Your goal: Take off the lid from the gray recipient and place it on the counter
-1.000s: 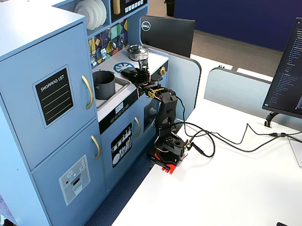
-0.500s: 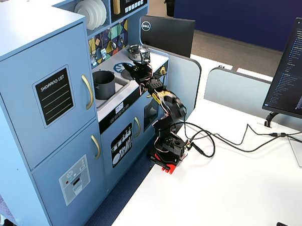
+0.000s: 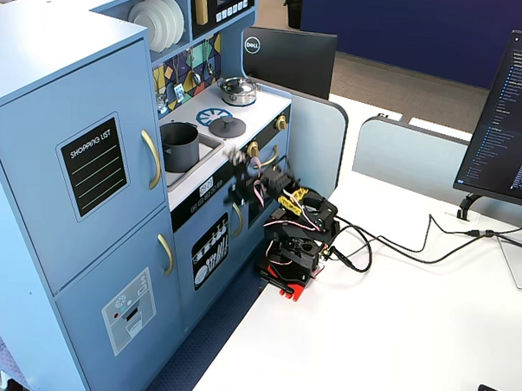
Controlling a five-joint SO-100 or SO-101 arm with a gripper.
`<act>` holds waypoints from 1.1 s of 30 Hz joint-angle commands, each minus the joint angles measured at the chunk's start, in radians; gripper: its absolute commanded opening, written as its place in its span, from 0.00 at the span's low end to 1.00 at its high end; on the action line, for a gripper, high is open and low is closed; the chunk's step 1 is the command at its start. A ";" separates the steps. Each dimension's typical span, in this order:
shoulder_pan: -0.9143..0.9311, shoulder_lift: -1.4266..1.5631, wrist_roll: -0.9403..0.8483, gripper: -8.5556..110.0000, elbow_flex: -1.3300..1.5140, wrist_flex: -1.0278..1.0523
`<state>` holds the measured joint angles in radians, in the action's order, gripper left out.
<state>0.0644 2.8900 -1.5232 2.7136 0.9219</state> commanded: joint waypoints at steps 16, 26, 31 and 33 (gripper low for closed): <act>-0.067 0.249 -0.028 0.09 0.287 0.494; -0.008 0.288 0.002 0.10 0.287 0.609; -0.009 0.288 0.009 0.10 0.287 0.609; -0.009 0.288 0.009 0.10 0.287 0.609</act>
<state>0.0430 3.1815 -1.5340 3.0005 1.3499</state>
